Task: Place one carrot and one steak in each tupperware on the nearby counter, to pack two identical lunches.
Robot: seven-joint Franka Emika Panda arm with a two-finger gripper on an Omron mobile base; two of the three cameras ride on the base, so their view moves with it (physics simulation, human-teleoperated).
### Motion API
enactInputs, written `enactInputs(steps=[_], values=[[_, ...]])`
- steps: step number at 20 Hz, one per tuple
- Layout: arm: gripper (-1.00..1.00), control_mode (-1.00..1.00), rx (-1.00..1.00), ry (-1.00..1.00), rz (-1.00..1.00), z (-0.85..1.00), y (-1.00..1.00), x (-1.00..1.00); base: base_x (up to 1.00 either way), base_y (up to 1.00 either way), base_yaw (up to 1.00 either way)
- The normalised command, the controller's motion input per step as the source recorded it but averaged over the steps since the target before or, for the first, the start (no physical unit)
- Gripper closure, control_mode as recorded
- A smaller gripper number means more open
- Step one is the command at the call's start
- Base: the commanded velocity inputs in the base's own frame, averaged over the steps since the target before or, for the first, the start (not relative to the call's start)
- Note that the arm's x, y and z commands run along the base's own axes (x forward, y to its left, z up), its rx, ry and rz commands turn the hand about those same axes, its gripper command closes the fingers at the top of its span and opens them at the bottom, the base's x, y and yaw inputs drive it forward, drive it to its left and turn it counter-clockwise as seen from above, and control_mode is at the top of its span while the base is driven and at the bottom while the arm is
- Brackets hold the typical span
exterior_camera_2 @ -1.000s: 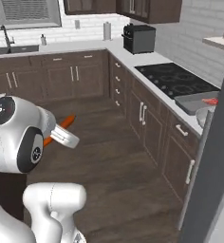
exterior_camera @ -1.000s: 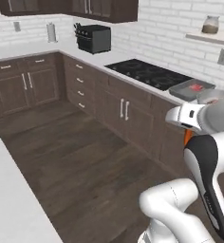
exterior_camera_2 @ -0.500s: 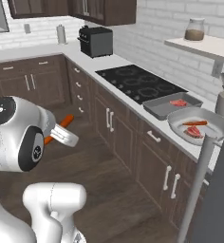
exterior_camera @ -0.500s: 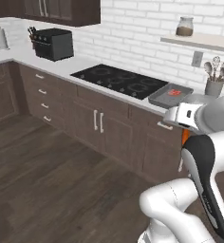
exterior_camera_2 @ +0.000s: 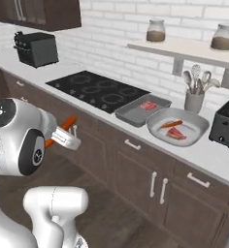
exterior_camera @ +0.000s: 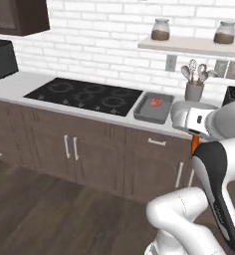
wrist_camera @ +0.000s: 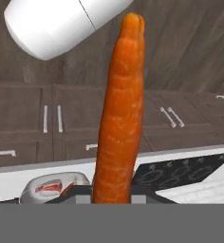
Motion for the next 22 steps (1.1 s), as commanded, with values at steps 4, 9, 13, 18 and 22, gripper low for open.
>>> enactInputs(steps=[4, 9, 13, 18, 22], values=[[1.00, 1.00, 0.00, 0.00, 0.00, 0.00, 0.00, 0.00, 1.00, 0.61, -0.45], [1.00, 1.00, 0.00, 0.00, 0.00, 0.00, 0.00, 0.00, 1.00, 0.50, -0.56], [1.00, 1.00, 0.00, 0.00, 0.00, 0.00, 0.00, 0.00, 0.94, 0.64, -0.63], [1.00, 1.00, 0.00, 0.00, 0.00, 0.00, 0.00, 0.00, 0.99, 0.75, -0.63], [1.00, 1.00, 0.00, 0.00, 0.00, 0.00, 0.00, 0.00, 0.78, 0.48, -0.56]])
